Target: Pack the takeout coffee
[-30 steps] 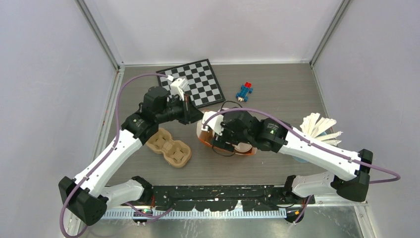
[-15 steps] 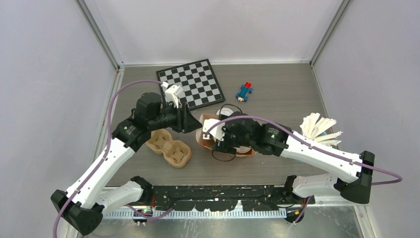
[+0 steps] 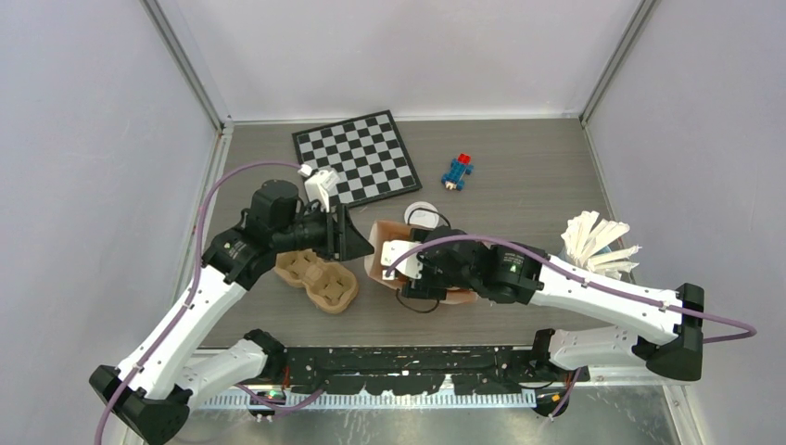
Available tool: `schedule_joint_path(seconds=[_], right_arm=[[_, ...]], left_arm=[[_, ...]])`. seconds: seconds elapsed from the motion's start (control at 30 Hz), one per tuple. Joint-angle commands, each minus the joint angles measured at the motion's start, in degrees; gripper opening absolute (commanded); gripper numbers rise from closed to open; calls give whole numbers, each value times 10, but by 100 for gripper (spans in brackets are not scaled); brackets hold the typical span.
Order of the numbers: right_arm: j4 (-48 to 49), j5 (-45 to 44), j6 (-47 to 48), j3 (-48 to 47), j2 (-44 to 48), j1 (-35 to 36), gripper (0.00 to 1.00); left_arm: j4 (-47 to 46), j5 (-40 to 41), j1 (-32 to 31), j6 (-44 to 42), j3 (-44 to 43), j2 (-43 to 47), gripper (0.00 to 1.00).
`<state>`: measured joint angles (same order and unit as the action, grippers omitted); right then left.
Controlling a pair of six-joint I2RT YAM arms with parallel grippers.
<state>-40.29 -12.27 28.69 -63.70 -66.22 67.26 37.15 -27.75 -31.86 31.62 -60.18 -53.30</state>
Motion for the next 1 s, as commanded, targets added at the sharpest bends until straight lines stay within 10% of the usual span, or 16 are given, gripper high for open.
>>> schedule_joint_path(seconds=[0.0, 0.17, 0.37, 0.97], right_arm=[[31, -23, 14, 7, 13, 7, 73], [38, -30, 30, 20, 15, 9, 73], [78, -59, 66, 38, 11, 9, 74], [126, -10, 170, -4, -39, -90, 74]], left_arm=[[-26, -33, 0, 9, -17, -10, 48], [-49, -67, -1, 16, -5, -11, 37], [-125, -45, -1, 8, 50, 37, 2], [-250, 16, -1, -64, 119, 64, 0]])
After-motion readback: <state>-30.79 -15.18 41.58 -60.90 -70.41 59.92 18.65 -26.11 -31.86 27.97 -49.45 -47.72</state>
